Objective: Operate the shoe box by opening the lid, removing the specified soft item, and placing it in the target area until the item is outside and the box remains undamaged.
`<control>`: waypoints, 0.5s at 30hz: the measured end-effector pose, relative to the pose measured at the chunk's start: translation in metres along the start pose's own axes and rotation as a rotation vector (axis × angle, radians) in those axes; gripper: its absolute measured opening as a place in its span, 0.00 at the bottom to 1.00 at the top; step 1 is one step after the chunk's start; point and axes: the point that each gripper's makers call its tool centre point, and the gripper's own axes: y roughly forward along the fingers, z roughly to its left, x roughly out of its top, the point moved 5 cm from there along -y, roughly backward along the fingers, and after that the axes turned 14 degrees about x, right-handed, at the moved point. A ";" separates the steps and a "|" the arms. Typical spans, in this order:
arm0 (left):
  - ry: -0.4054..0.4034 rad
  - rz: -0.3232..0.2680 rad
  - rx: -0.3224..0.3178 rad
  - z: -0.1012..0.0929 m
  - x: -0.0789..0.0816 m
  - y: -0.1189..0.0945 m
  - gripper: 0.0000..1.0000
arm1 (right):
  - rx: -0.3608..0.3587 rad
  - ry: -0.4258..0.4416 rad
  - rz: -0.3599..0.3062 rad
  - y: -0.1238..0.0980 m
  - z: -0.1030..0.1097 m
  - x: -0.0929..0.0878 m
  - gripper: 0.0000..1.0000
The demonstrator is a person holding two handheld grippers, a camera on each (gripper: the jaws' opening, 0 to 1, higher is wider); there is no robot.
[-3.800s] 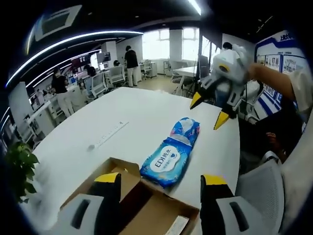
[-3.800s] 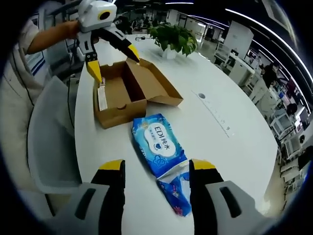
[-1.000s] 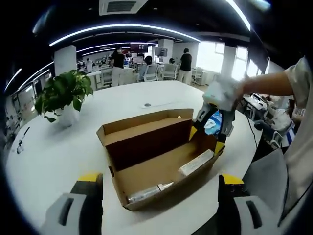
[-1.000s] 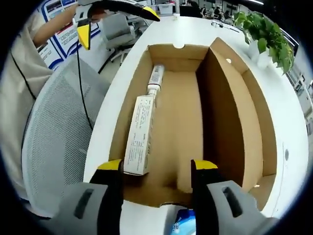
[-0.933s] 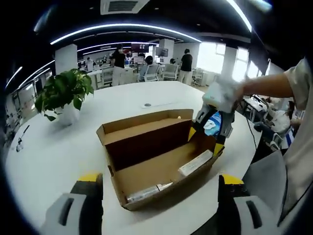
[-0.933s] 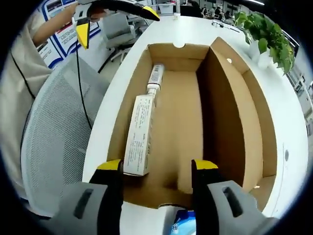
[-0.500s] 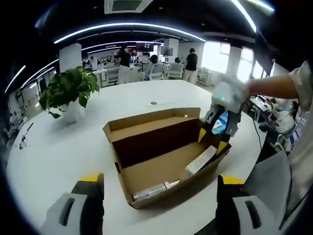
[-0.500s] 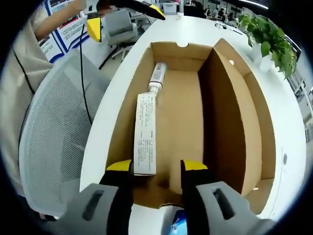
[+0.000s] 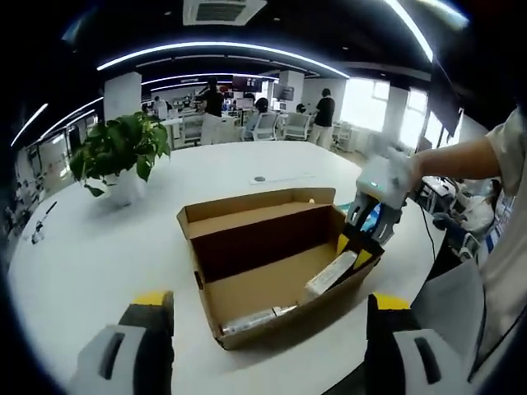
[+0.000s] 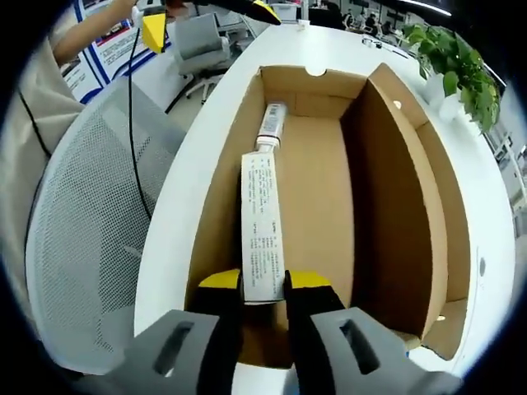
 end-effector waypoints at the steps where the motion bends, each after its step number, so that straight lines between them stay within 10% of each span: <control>1: 0.003 -0.008 -0.003 -0.001 0.001 -0.001 1.00 | 0.000 0.019 -0.003 0.000 0.001 0.000 0.17; 15: 0.040 -0.078 -0.052 -0.013 0.012 -0.010 1.00 | -0.064 0.022 -0.057 -0.020 0.005 0.010 0.16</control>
